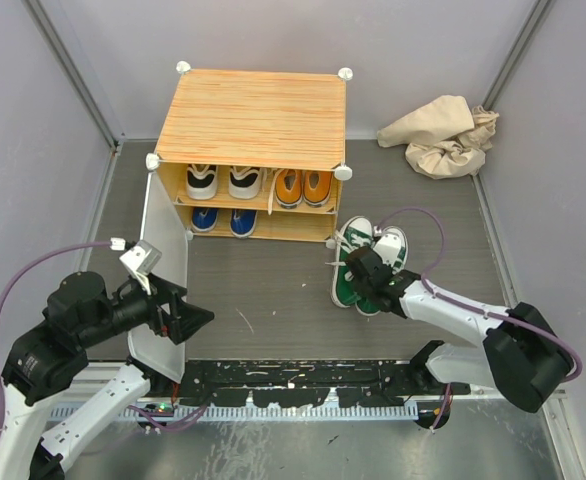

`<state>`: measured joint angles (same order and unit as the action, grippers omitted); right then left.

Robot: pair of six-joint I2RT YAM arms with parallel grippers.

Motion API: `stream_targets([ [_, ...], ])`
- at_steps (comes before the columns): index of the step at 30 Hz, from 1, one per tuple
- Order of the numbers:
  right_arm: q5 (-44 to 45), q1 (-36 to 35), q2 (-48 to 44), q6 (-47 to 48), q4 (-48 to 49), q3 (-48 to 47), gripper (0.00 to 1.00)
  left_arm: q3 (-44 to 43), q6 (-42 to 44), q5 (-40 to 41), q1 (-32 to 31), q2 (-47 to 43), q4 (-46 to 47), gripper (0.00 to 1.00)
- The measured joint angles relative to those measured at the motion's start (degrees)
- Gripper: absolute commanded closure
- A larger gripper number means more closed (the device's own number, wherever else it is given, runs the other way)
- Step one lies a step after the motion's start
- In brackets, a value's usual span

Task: Place and organize the shoes in the shoe cabinet

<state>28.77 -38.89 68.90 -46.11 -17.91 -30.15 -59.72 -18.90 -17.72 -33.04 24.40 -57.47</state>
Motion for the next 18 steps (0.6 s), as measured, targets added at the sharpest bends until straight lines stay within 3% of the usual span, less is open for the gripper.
stream_targets([
  [6, 0.0, -4.6, -6.7, -0.5, -5.5, 1.7, 0.99, 0.0, 0.0, 0.0, 0.0, 0.2, 0.0, 0.02],
  [13, 0.7, -26.0, -10.2, -8.2, -25.1, -5.1, 0.99, -1.9, -0.8, 0.1, 0.0, 1.5, -1.7, 0.02],
  [18, 2.0, -39.5, -2.5, -10.8, -26.6, -13.5, 0.99, -3.3, -1.3, 0.2, 0.0, 2.3, -2.5, 0.02],
])
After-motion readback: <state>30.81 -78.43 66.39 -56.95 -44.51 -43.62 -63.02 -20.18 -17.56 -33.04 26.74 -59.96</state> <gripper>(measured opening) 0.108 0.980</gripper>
